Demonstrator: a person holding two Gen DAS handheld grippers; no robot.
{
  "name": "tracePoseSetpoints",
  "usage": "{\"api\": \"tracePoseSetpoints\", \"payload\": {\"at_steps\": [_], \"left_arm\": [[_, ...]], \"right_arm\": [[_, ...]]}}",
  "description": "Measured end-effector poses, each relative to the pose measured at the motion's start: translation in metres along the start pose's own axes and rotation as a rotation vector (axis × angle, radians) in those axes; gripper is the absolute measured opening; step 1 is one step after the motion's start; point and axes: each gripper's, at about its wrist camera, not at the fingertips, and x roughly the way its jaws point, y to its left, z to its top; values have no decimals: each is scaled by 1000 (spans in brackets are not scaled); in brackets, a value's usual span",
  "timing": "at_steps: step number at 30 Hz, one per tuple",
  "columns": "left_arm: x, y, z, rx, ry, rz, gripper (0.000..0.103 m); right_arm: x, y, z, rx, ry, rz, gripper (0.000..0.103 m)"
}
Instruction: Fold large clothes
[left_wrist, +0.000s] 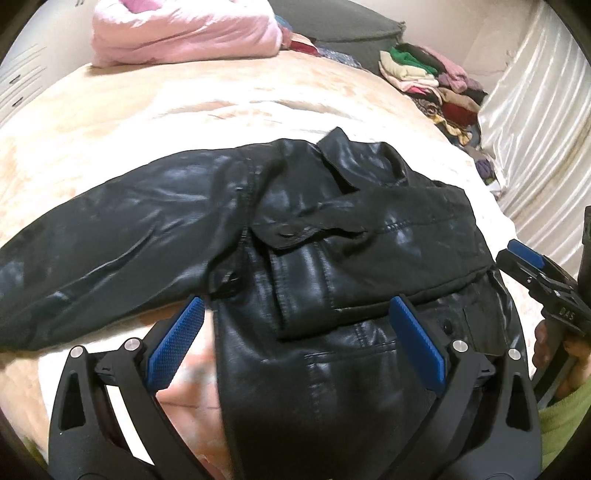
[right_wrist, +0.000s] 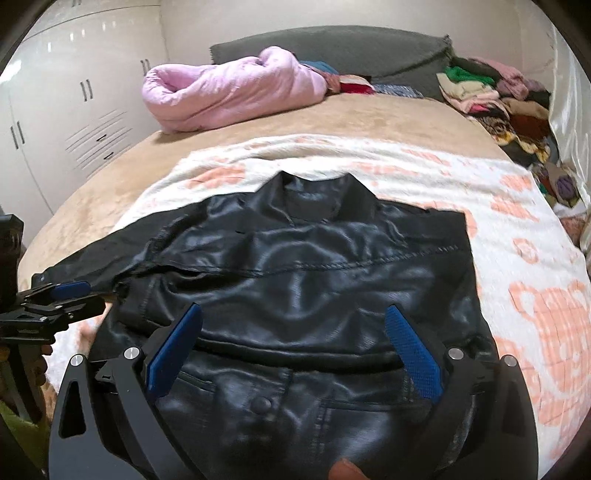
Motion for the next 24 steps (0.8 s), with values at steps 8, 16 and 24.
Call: {"api": "tracePoseSetpoints", "payload": {"at_steps": [8,16,24], "left_arm": [[-21,26,-4,-59,-37,30,94],[-43,49,-5,-108,-84,55,94],[-59,77,-8,-159,-109,129,94]], "right_arm": [[-2,42,15,-60,-23,59,99],[1,87,27,-141,-33,107,99],[1,121,35,-184,-41,153,99]]}}
